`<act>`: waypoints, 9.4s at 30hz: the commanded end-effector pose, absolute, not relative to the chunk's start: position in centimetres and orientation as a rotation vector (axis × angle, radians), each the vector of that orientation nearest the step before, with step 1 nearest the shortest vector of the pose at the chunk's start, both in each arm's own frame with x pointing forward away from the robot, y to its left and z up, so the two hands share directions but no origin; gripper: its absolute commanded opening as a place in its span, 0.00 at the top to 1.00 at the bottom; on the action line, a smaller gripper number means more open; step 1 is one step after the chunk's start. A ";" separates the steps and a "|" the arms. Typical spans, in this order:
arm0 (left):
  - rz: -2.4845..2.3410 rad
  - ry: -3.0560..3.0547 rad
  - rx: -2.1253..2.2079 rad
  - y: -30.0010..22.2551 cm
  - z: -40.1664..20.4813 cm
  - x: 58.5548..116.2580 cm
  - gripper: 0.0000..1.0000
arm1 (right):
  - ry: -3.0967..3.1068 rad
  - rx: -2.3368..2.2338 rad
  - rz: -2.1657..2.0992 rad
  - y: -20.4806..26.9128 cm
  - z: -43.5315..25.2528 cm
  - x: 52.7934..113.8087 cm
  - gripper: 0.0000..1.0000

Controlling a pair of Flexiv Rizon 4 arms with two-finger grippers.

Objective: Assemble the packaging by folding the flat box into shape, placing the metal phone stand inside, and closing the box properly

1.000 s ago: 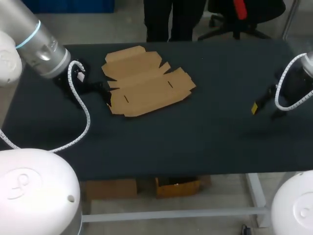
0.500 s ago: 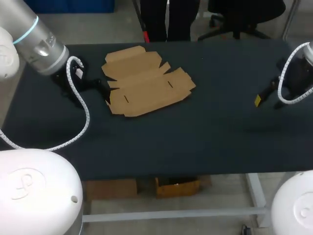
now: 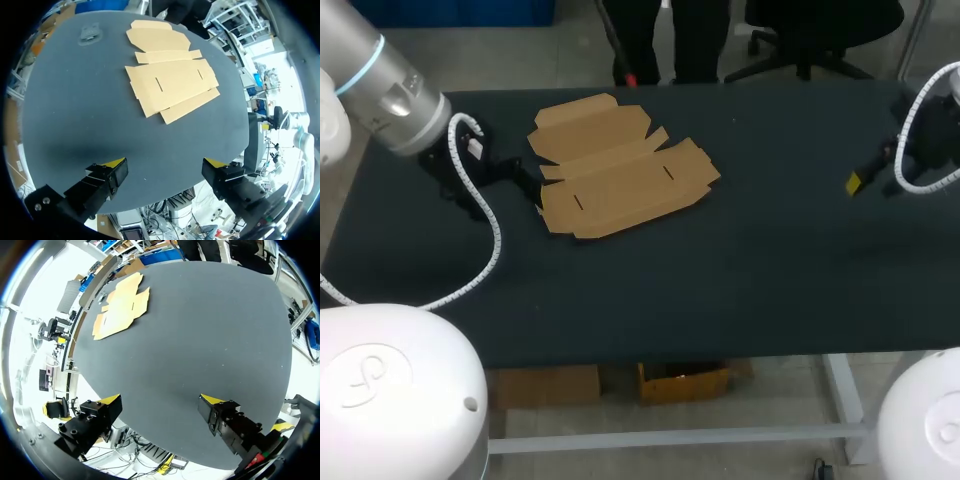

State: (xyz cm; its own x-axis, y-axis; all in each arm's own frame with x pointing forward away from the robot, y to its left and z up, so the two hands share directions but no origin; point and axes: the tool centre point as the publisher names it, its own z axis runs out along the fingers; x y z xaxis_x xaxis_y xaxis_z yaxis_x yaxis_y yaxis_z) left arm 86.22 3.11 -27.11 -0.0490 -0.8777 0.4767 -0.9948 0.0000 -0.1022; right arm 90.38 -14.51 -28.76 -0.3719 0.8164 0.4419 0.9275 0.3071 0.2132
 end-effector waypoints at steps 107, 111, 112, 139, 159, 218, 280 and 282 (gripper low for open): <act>0.987 -1.567 1.976 2.5 -37.7 98.4 0.41 | -2.383 -1.379 -0.688 -10.2 -27.1 97.2 0.00; 0.979 -1.553 1.980 2.4 -37.9 98.6 0.50 | -2.383 -1.381 -0.690 -10.3 -27.1 97.1 0.00; 0.977 -1.549 1.980 2.3 -38.0 98.7 0.51 | -2.383 -1.381 -0.691 -10.3 -27.1 97.1 0.00; 0.919 -1.502 2.006 0.7 -39.7 100.2 1.00 | -2.375 -1.355 -0.706 -9.9 -27.3 97.1 0.00; 0.845 -1.577 1.926 0.8 -38.5 99.0 1.00 | -2.230 -1.532 -0.654 -10.1 -27.7 96.4 0.00; 0.730 -1.748 1.692 -3.6 -36.6 92.6 0.00 | -2.093 -1.621 -0.581 -10.3 -28.7 94.1 0.00; 0.784 -1.953 1.748 -0.4 -32.7 92.4 0.00 | -2.018 -1.613 -0.590 -7.1 -30.3 90.9 0.00; 0.780 -1.969 1.755 -0.5 -33.1 92.5 0.00 | -2.027 -1.612 -0.559 -6.8 -30.3 90.8 0.00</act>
State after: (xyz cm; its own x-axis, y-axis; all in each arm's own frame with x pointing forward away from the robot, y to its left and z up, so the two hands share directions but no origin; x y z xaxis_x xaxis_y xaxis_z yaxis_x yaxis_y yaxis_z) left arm 92.78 -0.18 -32.68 -0.1411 -0.7678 0.6250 -0.9881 0.0700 -0.1371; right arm 90.57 -7.20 -30.55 -0.1867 0.7687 0.6118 0.9764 0.2138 0.0294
